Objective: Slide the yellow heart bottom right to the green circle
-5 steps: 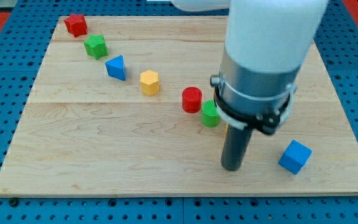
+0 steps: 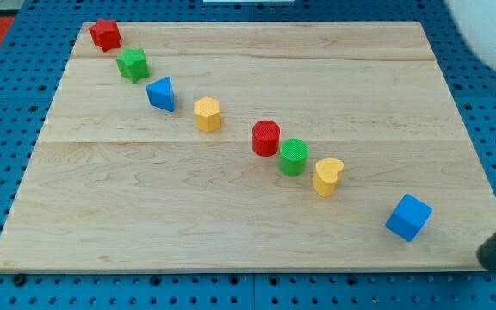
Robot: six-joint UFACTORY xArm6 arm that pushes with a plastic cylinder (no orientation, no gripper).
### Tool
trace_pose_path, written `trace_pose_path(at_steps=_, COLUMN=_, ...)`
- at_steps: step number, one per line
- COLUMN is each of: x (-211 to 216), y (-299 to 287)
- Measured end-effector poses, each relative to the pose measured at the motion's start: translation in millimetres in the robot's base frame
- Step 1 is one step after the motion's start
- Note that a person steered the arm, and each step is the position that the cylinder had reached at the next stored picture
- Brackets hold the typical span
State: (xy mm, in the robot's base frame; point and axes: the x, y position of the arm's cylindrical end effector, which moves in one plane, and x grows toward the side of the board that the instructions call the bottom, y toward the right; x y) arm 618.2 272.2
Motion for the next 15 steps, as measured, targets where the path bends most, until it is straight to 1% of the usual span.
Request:
trace_pose_path(at_steps=4, x=-1.1, y=45.6)
trace_pose_path(at_steps=5, x=-41.3, y=47.4)
trace_pose_path(at_steps=6, x=-135.9, y=25.7)
trace_pose_path(at_steps=7, x=-180.0, y=-55.2)
trace_pose_path(at_steps=8, x=-185.0, y=-104.2)
trace_pose_path(at_steps=9, x=-139.1, y=-123.0)
trace_pose_path(at_steps=10, x=-140.5, y=-146.7)
trace_pose_path(at_steps=11, x=-132.2, y=-171.5)
trace_pose_path(at_steps=12, x=-123.5, y=-179.9)
trace_pose_path(at_steps=13, x=-121.9, y=-147.8)
trace_pose_path(at_steps=14, x=-91.0, y=-148.3)
trace_pose_path(at_steps=15, x=-50.3, y=-154.5)
